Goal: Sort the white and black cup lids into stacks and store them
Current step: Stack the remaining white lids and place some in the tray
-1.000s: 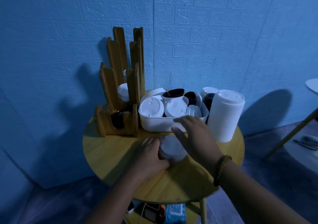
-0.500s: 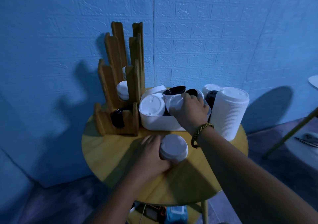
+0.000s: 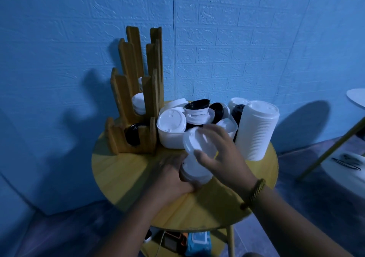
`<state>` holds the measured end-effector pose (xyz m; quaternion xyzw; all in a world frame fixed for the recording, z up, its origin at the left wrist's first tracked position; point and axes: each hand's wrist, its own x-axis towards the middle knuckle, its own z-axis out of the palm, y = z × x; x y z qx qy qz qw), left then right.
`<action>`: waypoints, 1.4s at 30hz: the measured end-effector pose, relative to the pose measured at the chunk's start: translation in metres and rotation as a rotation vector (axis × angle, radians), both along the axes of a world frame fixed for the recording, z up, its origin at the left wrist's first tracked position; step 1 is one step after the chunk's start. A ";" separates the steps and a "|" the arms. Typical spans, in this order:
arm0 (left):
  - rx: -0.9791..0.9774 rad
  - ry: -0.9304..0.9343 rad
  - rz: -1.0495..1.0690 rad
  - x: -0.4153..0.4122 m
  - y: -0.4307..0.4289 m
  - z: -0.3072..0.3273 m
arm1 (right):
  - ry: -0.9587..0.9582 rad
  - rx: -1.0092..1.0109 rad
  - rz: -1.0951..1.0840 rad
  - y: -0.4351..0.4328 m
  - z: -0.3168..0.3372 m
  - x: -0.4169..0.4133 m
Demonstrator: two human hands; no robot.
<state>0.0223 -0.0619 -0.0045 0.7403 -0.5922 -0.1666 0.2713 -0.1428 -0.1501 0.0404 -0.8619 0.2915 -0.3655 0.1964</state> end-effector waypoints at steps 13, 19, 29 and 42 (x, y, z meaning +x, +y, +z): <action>0.016 0.062 0.003 0.000 0.000 0.000 | 0.316 0.181 0.122 -0.013 -0.031 -0.008; -0.040 -0.039 -0.049 0.001 0.002 0.001 | 0.301 0.276 0.165 -0.014 -0.034 -0.015; -0.036 0.006 -0.027 0.001 0.003 0.002 | 0.333 0.116 0.106 -0.007 -0.018 -0.016; -0.076 0.021 0.021 0.001 0.004 -0.003 | 0.533 -0.282 -0.409 -0.045 0.028 0.006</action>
